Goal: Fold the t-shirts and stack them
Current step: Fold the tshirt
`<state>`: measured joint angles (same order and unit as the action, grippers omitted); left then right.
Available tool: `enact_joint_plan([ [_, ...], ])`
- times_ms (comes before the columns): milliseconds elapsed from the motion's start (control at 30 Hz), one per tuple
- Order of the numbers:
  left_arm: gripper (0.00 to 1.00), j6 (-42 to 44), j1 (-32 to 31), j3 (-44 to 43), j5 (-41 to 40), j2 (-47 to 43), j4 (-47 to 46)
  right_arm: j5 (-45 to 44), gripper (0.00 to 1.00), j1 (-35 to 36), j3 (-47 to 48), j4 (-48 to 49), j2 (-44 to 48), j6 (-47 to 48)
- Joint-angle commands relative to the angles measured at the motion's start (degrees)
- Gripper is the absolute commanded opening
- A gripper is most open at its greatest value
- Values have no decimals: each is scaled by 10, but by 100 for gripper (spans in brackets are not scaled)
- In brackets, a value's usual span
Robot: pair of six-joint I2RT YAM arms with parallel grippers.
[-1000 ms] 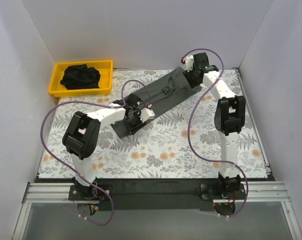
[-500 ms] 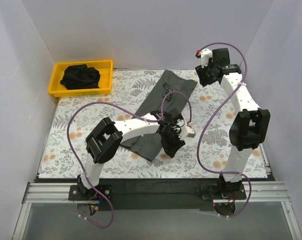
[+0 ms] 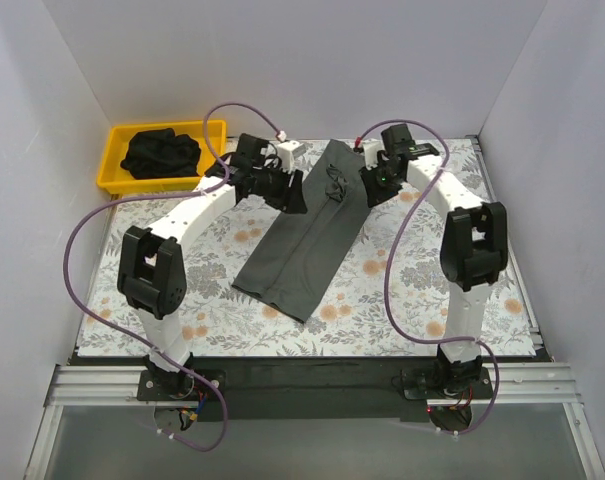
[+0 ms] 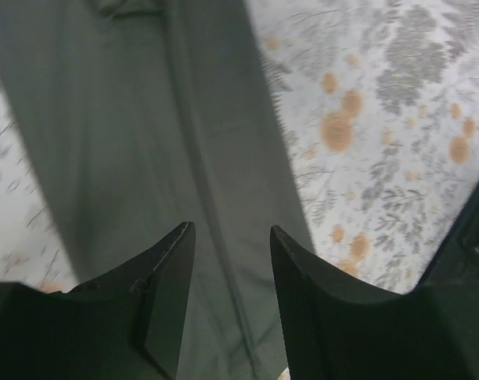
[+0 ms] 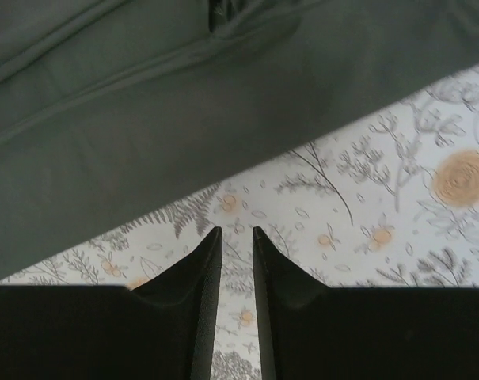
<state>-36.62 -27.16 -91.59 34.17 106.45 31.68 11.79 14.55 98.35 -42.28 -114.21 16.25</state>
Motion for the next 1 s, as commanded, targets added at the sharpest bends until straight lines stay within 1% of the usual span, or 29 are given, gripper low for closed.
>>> enact_joint_plan([
  [0,41,15,18,47,-67,-30,11,-29,27,22,55,3,-63,-23],
  [100,40,65,25,66,-135,-14,13,-56,26,36,102,3,-110,-23],
  [167,40,92,25,80,-146,0,14,-56,25,40,122,4,-129,-19],
  [233,39,100,25,92,-159,8,6,-67,23,47,135,2,-154,-18],
  [400,35,118,25,135,-165,35,3,-92,22,59,156,4,-195,-6],
  [433,33,121,25,142,-167,38,5,-95,22,62,159,4,-199,-5],
  [567,29,122,25,184,-148,30,7,-99,22,67,177,10,-221,9],
  [633,26,119,17,211,-136,20,13,-98,22,69,194,19,-237,13],
  [700,25,115,6,235,-129,3,14,-103,22,70,225,25,-258,23],
  [800,25,97,-13,251,-81,-18,16,-106,22,73,267,26,-291,37],
  [867,25,88,-39,260,-71,-20,18,-106,22,75,302,30,-304,44],
  [967,25,69,-78,268,-67,-17,18,-109,23,80,308,48,-314,53],
])
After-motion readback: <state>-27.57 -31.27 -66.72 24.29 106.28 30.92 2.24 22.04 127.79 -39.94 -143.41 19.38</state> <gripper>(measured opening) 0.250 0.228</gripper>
